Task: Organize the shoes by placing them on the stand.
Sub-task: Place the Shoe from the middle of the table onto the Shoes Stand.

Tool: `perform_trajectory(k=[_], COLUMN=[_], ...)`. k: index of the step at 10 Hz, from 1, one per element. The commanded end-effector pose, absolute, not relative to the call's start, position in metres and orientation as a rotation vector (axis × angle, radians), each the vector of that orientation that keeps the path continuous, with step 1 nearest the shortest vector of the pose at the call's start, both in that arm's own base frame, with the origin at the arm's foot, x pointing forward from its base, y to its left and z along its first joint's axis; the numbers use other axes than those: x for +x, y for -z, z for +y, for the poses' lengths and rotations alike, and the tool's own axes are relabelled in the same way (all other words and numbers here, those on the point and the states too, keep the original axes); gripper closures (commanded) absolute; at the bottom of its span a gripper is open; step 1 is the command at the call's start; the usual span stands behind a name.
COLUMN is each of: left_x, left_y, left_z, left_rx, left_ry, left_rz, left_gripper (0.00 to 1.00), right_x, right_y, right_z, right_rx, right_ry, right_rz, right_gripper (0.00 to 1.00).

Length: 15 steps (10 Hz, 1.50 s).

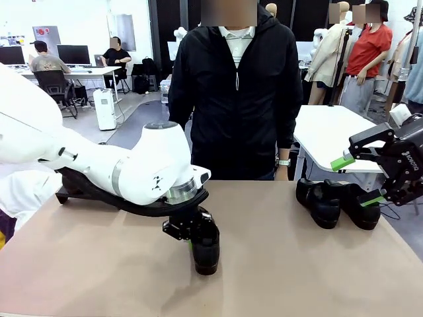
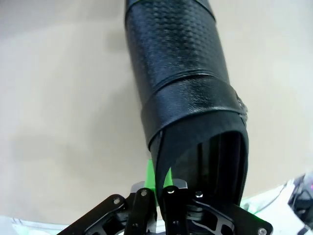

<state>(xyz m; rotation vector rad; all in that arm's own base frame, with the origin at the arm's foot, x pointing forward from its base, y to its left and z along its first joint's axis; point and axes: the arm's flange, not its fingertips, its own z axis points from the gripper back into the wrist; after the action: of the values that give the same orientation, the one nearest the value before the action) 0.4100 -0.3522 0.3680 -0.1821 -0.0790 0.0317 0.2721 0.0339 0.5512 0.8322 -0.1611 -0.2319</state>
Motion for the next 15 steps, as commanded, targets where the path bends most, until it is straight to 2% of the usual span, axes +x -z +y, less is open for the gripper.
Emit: perform_trajectory(k=[1, 4, 6, 8, 9, 10, 11, 15], left_x=[0.392, 0.345, 0.332, 0.339, 0.343, 0.344, 0.332, 0.332], left_y=[-0.416, -0.482, -0.504, -0.512, -0.506, -0.499, -0.513, -0.513], left_z=[-0.336, -0.265, -0.193, -0.089, -0.045, -0.019, -0.076, -0.076], left_rx=[-0.224, -0.170, -0.066, 0.013, -0.013, -0.122, 0.003, 0.003], left_ry=[0.152, 0.360, 0.283, 0.319, 0.386, 0.406, 0.319, 0.319], left_rz=[-0.074, -0.149, -0.321, -0.382, -0.383, -0.361, -0.348, -0.348], left_gripper=[1.00, 1.00, 1.00, 1.00, 1.00, 1.00, 1.00, 1.00], right_x=[0.274, 0.274, 0.274, 0.274, 0.274, 0.274, 0.274, 0.274], right_y=[-0.553, -0.553, -0.553, -0.553, -0.553, -0.553, -0.553, -0.553], right_z=[0.032, 0.032, 0.032, 0.032, 0.032, 0.032, 0.032, 0.032], right_rx=[0.857, 0.857, 0.857, 0.857, 0.857, 0.857, 0.857, 0.857], right_ry=[0.206, 0.206, 0.206, 0.206, 0.206, 0.206, 0.206, 0.206], right_rz=[-0.169, -0.169, -0.169, -0.169, -0.169, -0.169, -0.169, -0.169], right_gripper=[0.00, 0.00, 0.00, 0.00, 0.00, 0.00, 0.00, 0.00])
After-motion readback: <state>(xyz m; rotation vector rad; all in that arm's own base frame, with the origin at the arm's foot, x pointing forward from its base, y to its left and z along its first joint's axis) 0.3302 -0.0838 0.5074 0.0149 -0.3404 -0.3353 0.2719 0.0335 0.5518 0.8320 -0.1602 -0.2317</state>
